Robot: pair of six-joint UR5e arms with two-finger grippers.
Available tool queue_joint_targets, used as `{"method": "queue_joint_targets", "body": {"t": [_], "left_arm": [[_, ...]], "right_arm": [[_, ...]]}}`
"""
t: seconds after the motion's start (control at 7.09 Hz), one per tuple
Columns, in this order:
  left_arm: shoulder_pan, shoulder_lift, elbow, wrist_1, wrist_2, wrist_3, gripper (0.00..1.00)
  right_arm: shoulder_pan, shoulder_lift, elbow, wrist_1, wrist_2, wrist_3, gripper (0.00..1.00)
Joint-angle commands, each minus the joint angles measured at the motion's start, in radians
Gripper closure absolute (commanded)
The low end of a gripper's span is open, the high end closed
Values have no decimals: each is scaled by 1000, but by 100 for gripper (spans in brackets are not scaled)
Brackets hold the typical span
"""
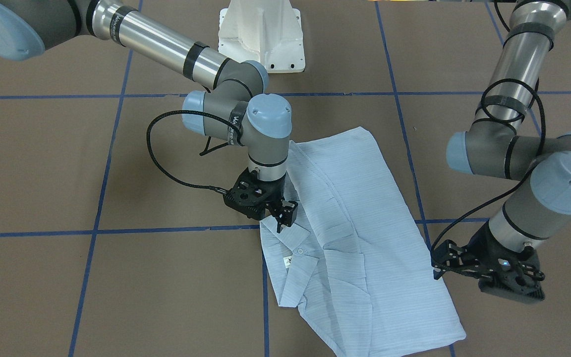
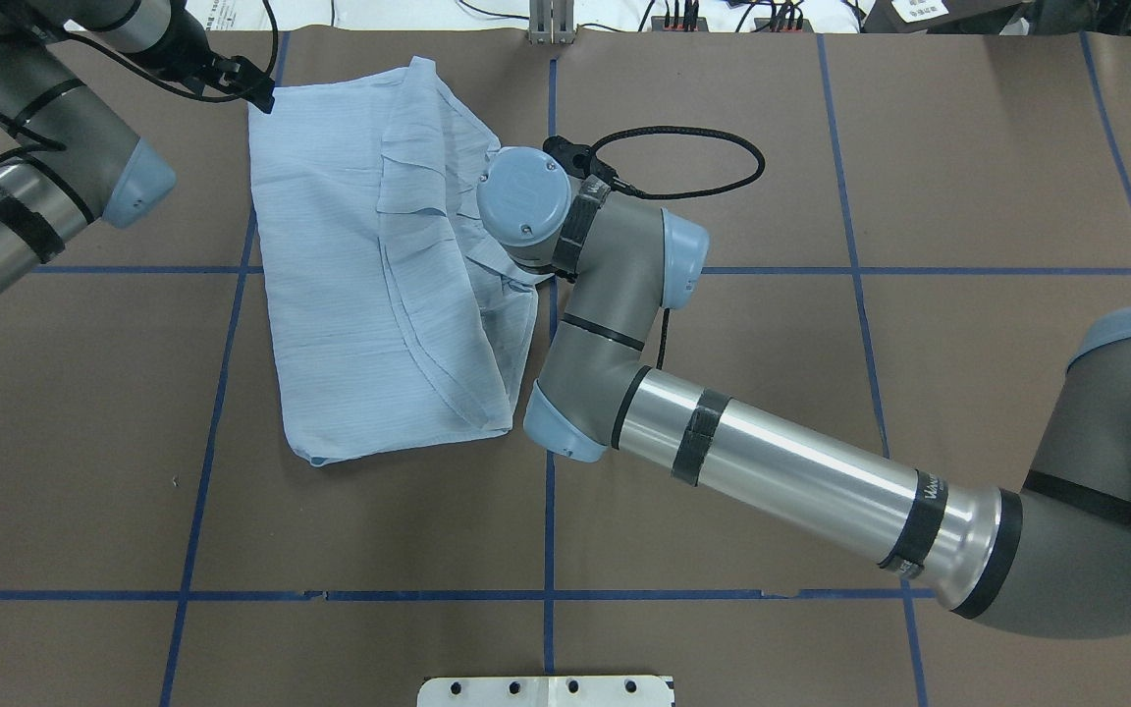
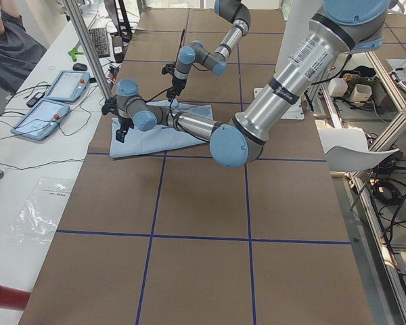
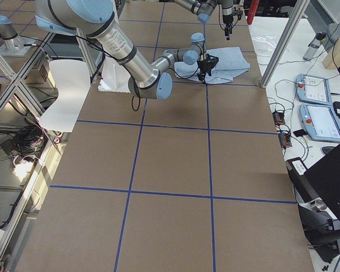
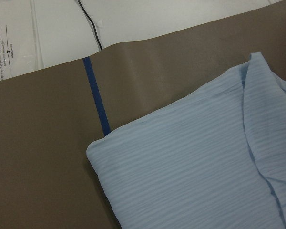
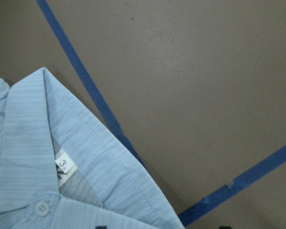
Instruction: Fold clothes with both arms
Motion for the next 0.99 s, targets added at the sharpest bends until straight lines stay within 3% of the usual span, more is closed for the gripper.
{"method": "queue_joint_targets", "body": {"t": [0.0,0.28,0.42,0.56,0.71,0.85], "left_arm": [[-1,9,-9,0,0,-1,0],[-1,14,-10,0,0,1,0],[-1,14,-10,0,0,1,0],[-1,14,-10,-1,0,1,0],[-1,14,-10,-1,0,1,0],[-1,14,-10,-1,0,1,0]], "right_arm": [[-12,3,-7,6,-6,-2,19],[-12,5,-7,6,-12,-2,36],[-12,5,-7,6,-15,0,52],[-14,3,-7,4,-17,3,85],[-21,2,-5,3,-17,4,100],[-26,-3,-5,2,-17,13,100]]}}
